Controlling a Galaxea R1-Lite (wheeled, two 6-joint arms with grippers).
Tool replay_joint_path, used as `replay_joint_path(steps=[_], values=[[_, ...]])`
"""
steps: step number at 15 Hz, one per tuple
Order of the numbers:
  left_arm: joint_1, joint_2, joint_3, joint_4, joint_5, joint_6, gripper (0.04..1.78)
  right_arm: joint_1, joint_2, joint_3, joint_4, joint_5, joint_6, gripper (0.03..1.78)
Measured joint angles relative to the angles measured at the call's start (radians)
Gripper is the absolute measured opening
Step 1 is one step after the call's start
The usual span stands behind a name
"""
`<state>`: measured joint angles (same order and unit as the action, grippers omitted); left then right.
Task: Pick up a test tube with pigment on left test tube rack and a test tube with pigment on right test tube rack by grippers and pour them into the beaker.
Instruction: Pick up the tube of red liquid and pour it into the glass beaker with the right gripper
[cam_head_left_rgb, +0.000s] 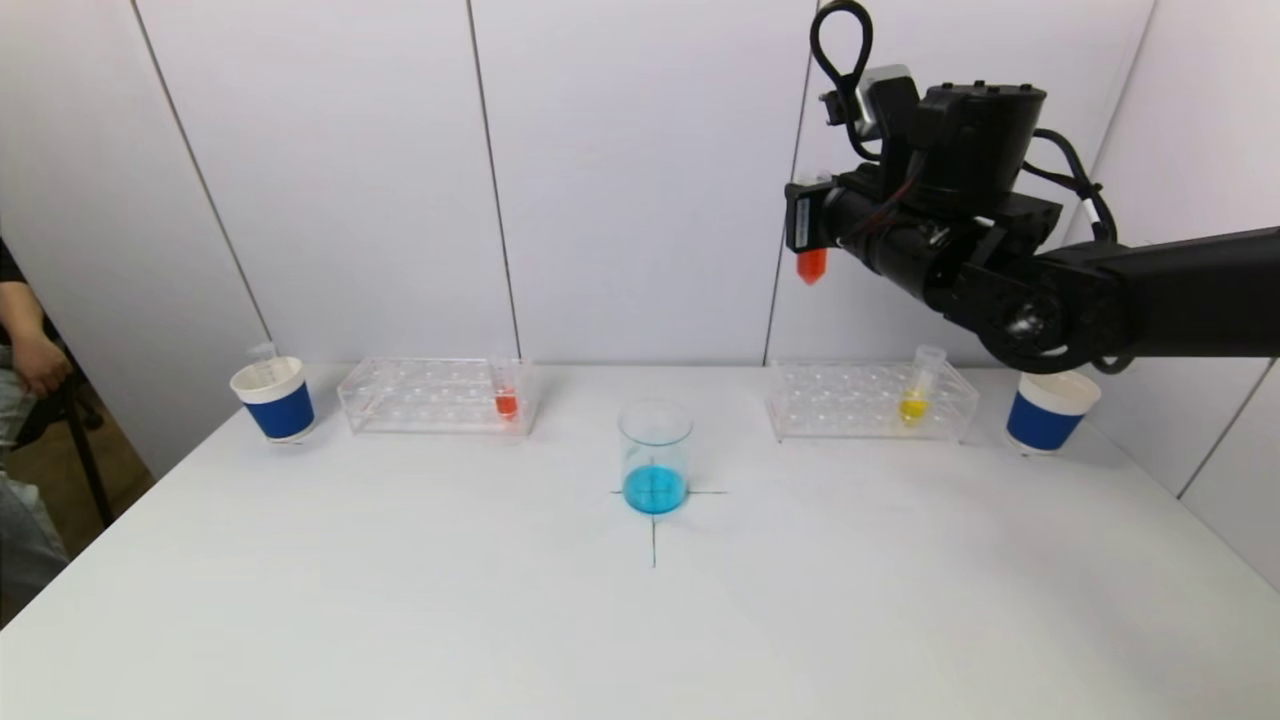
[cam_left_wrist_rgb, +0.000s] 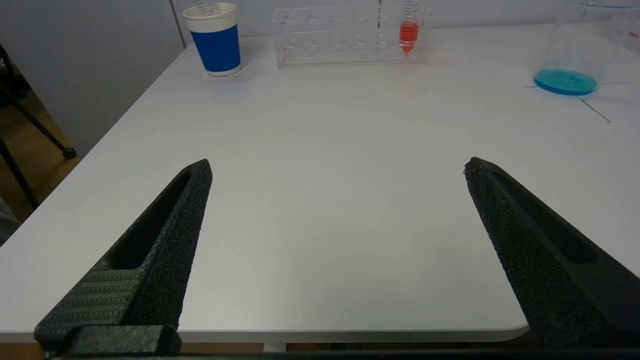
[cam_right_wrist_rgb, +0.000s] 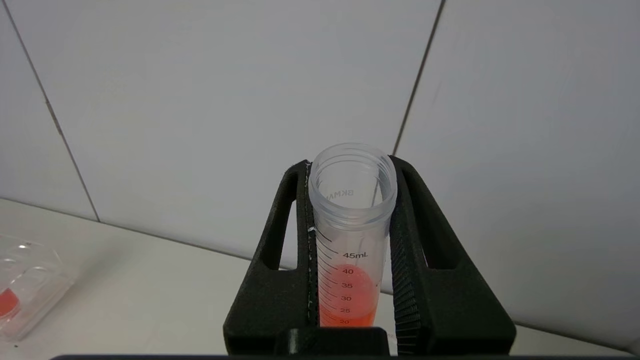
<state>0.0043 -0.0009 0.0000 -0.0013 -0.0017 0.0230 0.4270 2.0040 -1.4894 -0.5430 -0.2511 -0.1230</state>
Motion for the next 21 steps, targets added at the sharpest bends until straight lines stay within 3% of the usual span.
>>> replay_joint_path(steps=[4,7,10,12,15,21], values=[[0.000,0.000,0.000,0.000,0.000,0.000,1.76,-0.011,0.021,-0.089,0.037,0.112,-0.194,0.47],[0.000,0.000,0.000,0.000,0.000,0.000,1.76,-0.012,0.034,-0.104,0.035,0.222,-0.295,0.47],[0.000,0.000,0.000,0.000,0.000,0.000,1.76,-0.003,0.053,-0.106,0.025,0.297,-0.399,0.47],[0.000,0.000,0.000,0.000,0.000,0.000,1.76,-0.001,0.072,-0.105,0.023,0.385,-0.465,0.47],[0.000,0.000,0.000,0.000,0.000,0.000,1.76,0.003,0.104,-0.104,0.004,0.519,-0.513,0.47],[0.000,0.000,0.000,0.000,0.000,0.000,1.76,-0.013,0.175,-0.089,-0.068,0.750,-0.717,0.47]])
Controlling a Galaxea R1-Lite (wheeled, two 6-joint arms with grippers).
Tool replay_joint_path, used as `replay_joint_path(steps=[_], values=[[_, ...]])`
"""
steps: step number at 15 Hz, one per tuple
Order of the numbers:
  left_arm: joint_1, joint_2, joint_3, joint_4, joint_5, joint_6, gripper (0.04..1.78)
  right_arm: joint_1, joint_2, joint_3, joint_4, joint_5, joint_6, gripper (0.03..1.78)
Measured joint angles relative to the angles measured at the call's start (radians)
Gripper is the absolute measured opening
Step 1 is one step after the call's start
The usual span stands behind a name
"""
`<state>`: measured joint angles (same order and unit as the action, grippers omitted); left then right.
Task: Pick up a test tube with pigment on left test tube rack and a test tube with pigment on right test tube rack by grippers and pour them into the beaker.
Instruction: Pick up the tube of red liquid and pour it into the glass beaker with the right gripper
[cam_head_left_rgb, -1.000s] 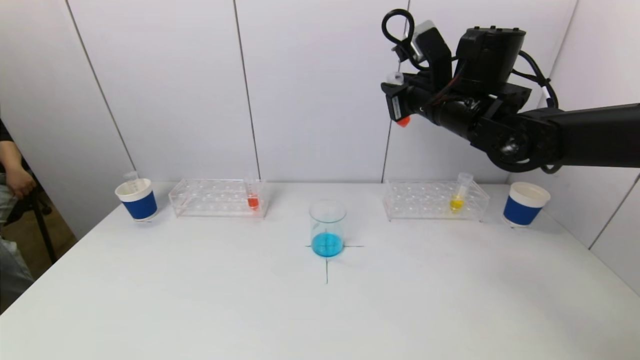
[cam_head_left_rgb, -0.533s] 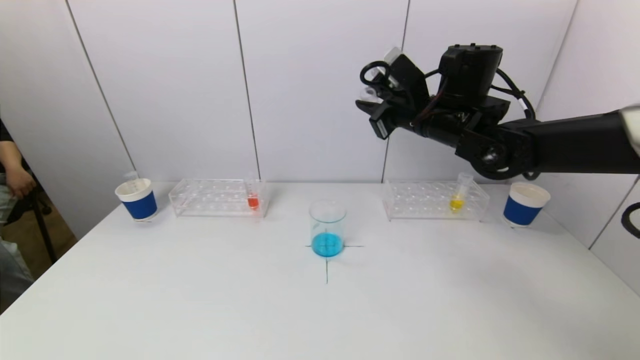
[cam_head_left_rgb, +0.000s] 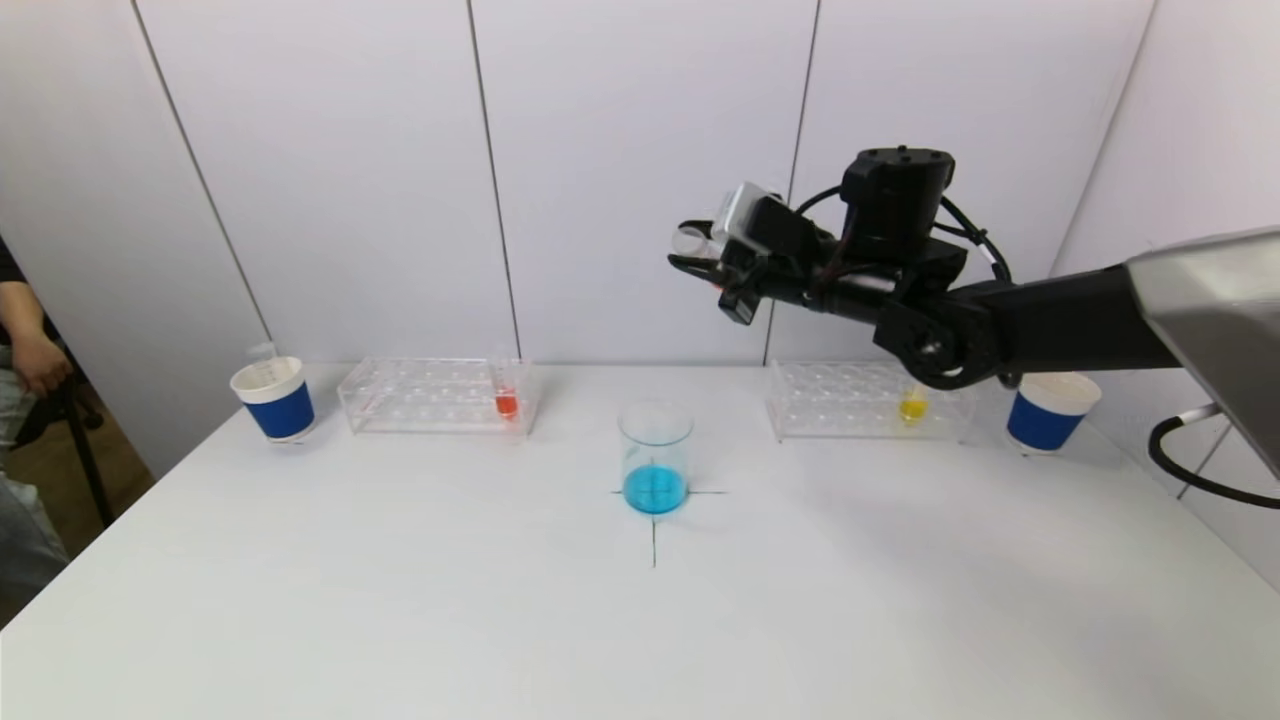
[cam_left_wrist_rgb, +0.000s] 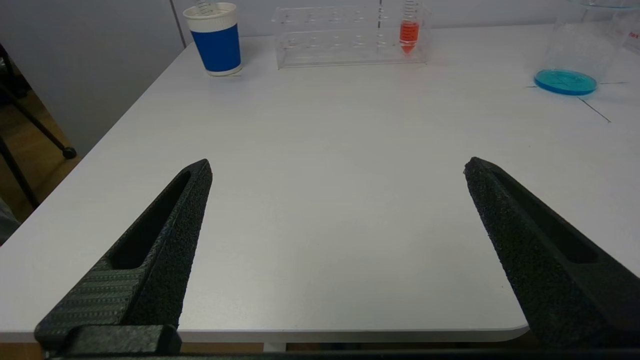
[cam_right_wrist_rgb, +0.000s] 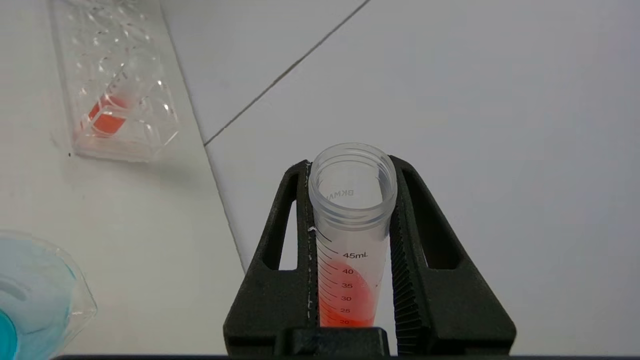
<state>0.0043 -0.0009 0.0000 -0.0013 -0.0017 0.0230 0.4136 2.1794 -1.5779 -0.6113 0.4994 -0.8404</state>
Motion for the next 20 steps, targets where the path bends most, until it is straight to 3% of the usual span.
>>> replay_joint_path(steps=[6,10,16,20], values=[[0.000,0.000,0.000,0.000,0.000,0.000,1.76,-0.010,0.092,0.040,-0.238,0.134,-0.099,0.47],[0.000,0.000,0.000,0.000,0.000,0.000,1.76,-0.007,0.161,0.063,-0.365,0.181,-0.157,0.47],[0.000,0.000,0.000,0.000,0.000,0.000,1.76,-0.014,0.198,0.087,-0.391,0.218,-0.336,0.47],[0.000,0.000,0.000,0.000,0.000,0.000,1.76,-0.012,0.205,0.118,-0.418,0.256,-0.397,0.47]])
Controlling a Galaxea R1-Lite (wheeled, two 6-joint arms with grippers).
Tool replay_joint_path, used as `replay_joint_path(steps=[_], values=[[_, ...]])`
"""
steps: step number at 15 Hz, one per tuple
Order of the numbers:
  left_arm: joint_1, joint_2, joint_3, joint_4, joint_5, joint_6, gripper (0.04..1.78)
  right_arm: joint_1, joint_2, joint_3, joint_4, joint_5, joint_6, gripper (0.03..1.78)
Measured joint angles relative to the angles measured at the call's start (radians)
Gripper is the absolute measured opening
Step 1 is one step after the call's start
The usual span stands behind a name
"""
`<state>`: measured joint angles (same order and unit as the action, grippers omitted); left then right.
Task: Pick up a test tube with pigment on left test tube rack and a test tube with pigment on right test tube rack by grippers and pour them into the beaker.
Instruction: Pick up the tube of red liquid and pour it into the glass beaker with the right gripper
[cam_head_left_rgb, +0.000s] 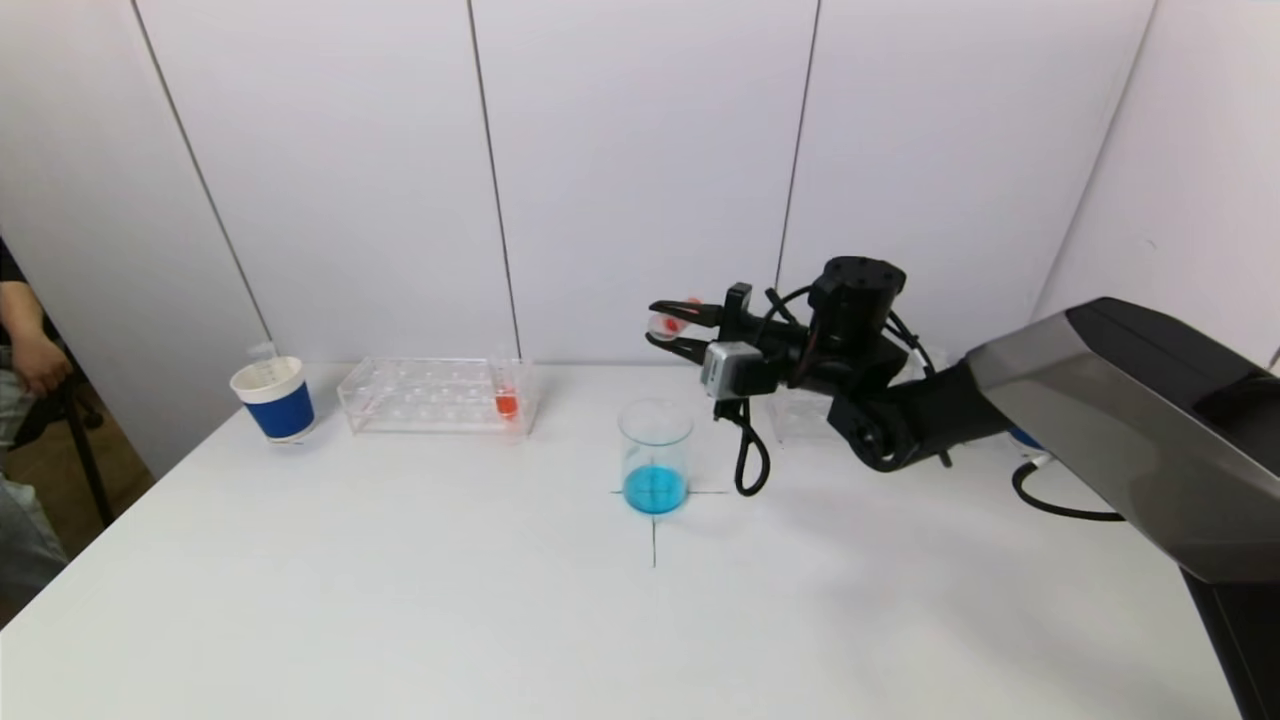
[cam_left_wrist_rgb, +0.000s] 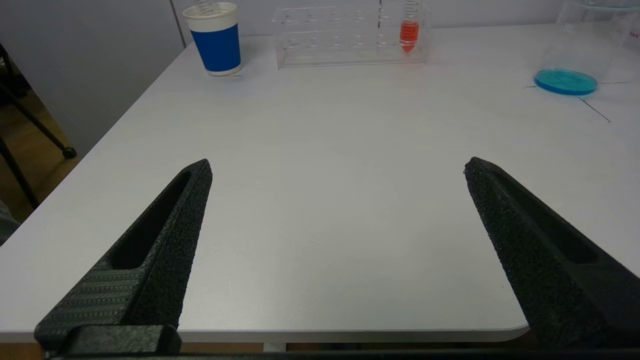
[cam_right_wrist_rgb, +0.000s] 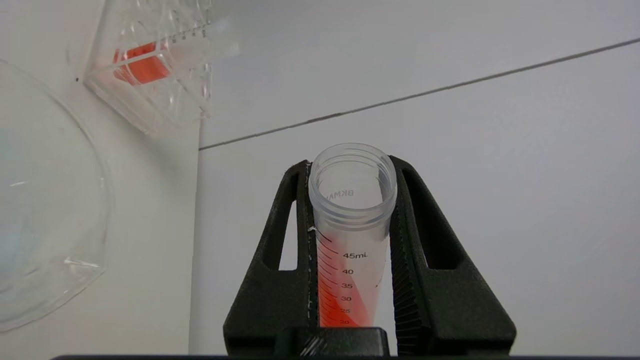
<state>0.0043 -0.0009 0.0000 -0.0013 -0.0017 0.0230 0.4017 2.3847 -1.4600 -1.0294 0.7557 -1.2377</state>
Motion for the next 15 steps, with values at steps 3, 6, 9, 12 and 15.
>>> replay_joint_path(steps=[3,6,9,12,15], values=[[0.000,0.000,0.000,0.000,0.000,0.000,1.76,0.000,0.003,0.021,-0.036,0.026,-0.010,0.47],[0.000,0.000,0.000,0.000,0.000,0.000,1.76,0.000,0.005,0.036,-0.062,0.053,-0.020,0.47],[0.000,0.000,0.000,0.000,0.000,0.000,1.76,0.000,0.007,0.049,-0.069,0.056,-0.054,0.47],[0.000,0.000,0.000,0.000,0.000,0.000,1.76,0.000,0.007,0.057,-0.070,0.065,-0.098,0.47],[0.000,0.000,0.000,0.000,0.000,0.000,1.76,0.003,0.007,0.065,-0.070,0.076,-0.141,0.47]])
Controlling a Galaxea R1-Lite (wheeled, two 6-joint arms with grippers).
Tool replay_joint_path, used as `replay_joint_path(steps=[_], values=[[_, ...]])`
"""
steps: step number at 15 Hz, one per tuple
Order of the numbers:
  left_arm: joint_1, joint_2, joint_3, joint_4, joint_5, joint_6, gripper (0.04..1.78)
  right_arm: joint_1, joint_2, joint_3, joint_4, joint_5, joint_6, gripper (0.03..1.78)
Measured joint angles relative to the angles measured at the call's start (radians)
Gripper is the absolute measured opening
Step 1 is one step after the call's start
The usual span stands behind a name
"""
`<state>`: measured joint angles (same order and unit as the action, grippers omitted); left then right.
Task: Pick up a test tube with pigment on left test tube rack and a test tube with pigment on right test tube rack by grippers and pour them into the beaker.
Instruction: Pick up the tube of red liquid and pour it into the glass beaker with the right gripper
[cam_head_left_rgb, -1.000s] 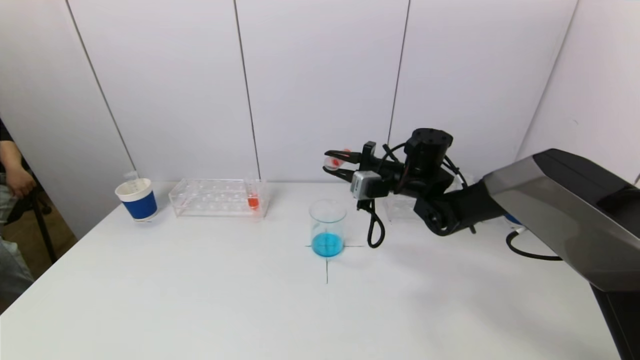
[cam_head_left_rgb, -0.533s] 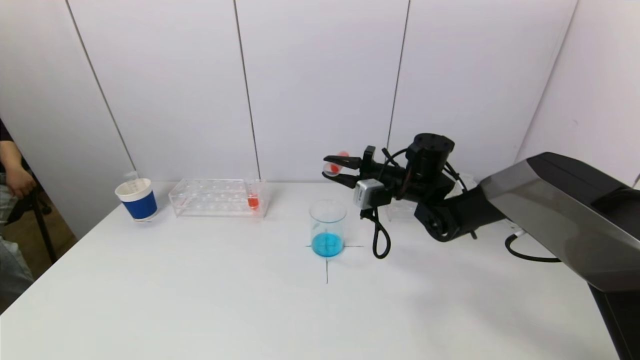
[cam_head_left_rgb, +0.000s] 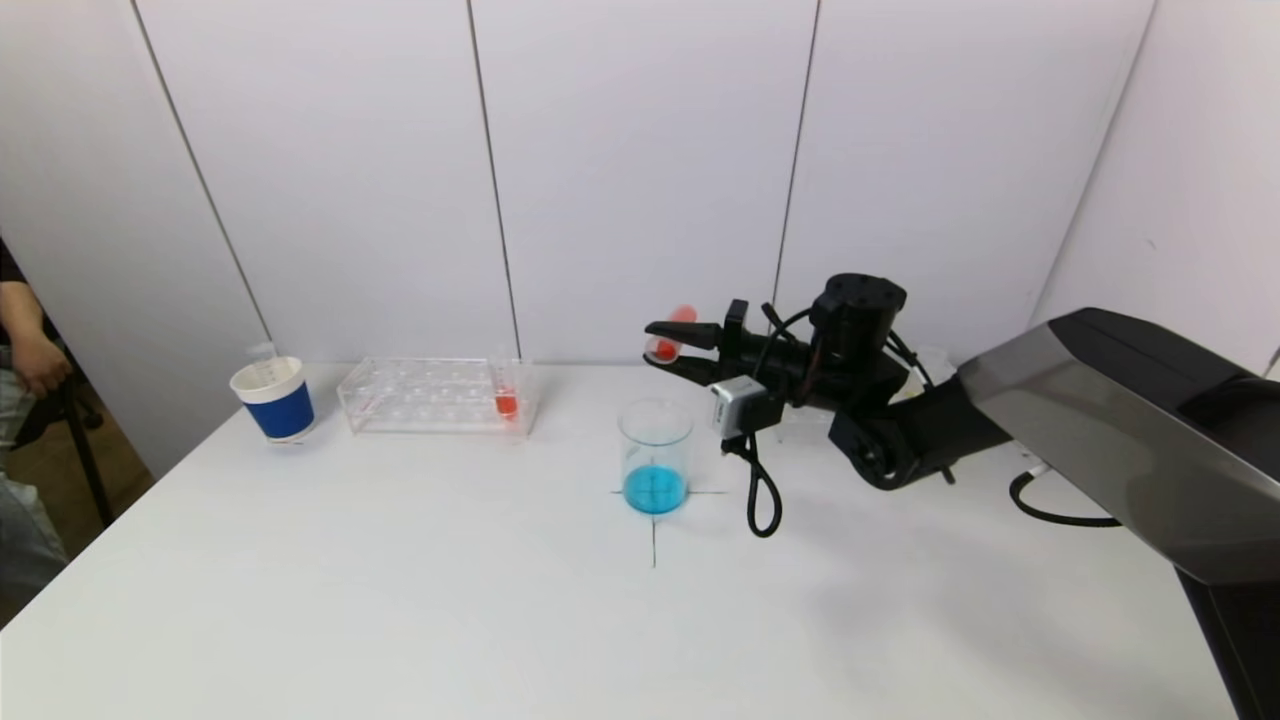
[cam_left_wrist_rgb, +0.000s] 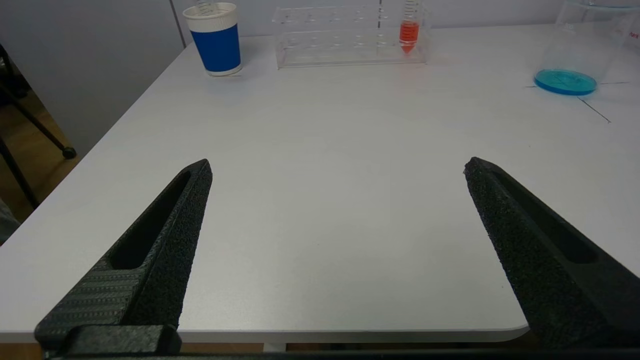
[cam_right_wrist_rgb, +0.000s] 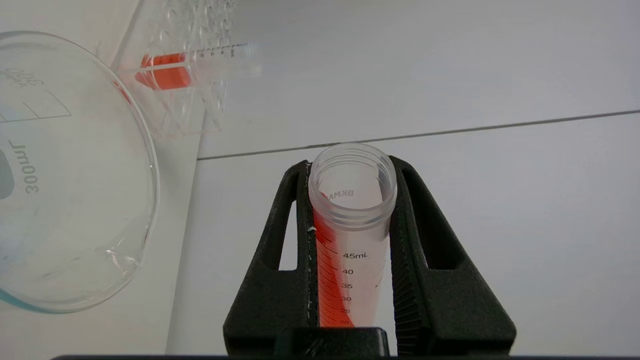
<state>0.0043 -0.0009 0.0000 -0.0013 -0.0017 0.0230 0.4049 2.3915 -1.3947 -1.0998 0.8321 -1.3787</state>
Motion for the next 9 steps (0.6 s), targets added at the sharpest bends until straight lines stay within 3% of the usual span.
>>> replay_joint_path(steps=[9], values=[[0.000,0.000,0.000,0.000,0.000,0.000,1.76,0.002,0.007,0.009,-0.018,-0.002,-0.075,0.47]])
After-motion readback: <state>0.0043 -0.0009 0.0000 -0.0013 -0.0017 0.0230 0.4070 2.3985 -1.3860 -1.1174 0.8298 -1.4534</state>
